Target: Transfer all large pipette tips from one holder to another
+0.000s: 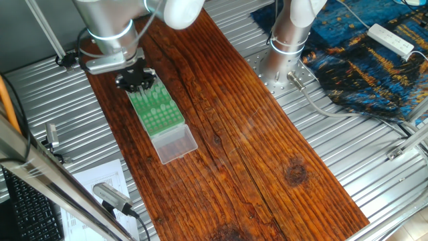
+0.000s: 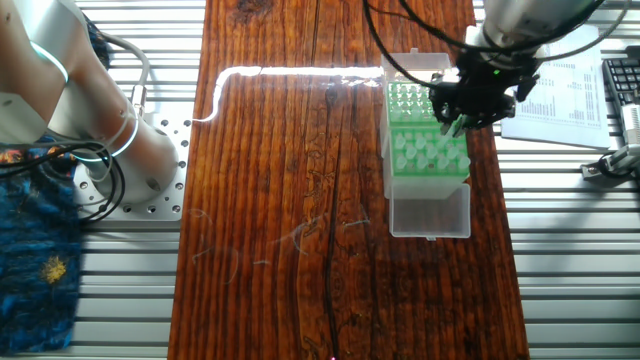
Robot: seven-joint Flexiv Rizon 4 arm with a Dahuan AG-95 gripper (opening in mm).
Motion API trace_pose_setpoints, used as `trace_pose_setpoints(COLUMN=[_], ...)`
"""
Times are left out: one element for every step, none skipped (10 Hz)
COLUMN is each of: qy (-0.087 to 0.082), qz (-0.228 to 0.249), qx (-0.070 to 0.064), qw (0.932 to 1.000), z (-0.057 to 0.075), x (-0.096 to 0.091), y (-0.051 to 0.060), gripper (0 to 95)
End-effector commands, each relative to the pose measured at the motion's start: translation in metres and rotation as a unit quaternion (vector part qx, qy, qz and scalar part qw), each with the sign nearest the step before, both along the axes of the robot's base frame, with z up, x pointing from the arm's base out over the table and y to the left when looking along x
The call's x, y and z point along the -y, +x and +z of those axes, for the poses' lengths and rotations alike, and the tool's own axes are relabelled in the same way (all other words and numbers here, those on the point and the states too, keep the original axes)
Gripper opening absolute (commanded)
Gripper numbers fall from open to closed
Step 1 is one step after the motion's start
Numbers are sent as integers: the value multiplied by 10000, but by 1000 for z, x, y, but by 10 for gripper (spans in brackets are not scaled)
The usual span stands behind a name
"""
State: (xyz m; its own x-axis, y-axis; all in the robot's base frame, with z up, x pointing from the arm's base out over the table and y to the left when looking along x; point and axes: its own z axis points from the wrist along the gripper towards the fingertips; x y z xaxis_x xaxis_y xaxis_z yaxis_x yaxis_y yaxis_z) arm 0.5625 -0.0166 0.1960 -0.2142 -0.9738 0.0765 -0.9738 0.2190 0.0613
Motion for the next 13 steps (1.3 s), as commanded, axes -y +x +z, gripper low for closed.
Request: trace_pose_setpoints(qy=[16, 28, 36, 39, 31, 32, 33, 26, 27, 32, 13, 13, 14], qz=[17, 33, 58, 57, 60, 70, 85, 99, 112, 123, 127, 145, 142], qx=[-43, -53, -72, -105, -122, -141, -172, -190, -225, -254, -274, -280, -284], qw=[10000, 10000, 10000, 9999, 9999, 9999, 9998, 9998, 9997, 9996, 9995, 9995, 9995], z=[8, 14, 19, 26, 32, 38, 45, 50, 60, 68, 75, 80, 88], x=[-1, 0, 0, 1, 1, 1, 1, 2, 2, 2, 2, 1, 1], y=[1, 1, 2, 2, 2, 2, 2, 3, 4, 6, 7, 9, 10], gripper=[0, 0, 0, 0, 0, 0, 0, 0, 0, 0, 0, 0, 0])
